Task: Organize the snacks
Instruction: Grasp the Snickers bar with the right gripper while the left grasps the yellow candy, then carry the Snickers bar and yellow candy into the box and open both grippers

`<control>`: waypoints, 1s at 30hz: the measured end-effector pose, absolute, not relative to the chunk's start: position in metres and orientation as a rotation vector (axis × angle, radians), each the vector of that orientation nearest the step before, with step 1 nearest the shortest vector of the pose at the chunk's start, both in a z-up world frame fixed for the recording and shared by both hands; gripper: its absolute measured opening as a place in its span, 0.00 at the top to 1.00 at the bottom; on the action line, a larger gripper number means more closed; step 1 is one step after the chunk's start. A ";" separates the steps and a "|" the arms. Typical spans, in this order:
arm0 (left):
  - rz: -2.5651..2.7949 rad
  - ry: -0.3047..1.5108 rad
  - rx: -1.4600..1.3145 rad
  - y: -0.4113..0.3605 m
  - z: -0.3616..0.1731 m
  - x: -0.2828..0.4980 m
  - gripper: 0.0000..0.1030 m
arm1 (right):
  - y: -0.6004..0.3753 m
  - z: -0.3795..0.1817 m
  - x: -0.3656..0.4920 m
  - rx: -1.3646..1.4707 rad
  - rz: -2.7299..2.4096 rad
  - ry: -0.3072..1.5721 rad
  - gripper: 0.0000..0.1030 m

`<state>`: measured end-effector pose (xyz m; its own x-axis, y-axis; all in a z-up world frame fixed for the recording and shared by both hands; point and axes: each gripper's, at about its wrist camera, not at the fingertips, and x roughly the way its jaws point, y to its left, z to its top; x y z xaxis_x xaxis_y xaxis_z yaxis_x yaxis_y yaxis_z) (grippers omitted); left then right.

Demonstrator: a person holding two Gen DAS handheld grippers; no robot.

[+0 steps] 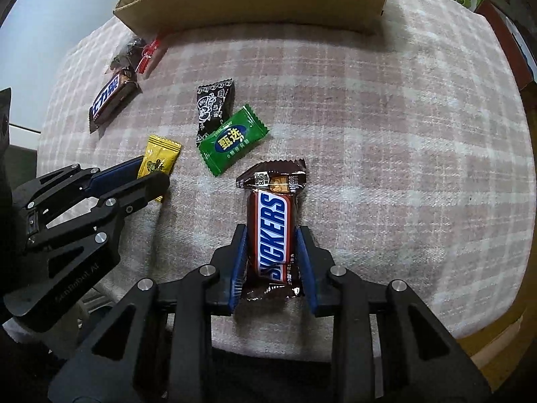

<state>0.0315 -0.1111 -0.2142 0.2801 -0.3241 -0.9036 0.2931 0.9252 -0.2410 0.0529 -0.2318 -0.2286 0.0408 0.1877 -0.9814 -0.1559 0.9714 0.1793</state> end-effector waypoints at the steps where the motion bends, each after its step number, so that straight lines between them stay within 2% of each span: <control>1: -0.415 1.219 -0.039 -0.107 -0.213 0.031 0.83 | -0.233 -0.227 0.052 0.032 0.264 1.505 0.71; 11: -0.401 1.215 -0.119 -0.083 -0.206 0.030 0.89 | -0.247 -0.218 0.047 0.067 0.261 1.471 0.71; 20: -0.436 1.249 -0.078 -0.092 -0.216 0.030 0.88 | -0.250 -0.223 0.050 0.048 0.259 1.485 0.71; 30: -0.421 1.205 -0.040 -0.100 -0.211 0.031 0.91 | -0.245 -0.225 0.049 0.044 0.256 1.474 0.71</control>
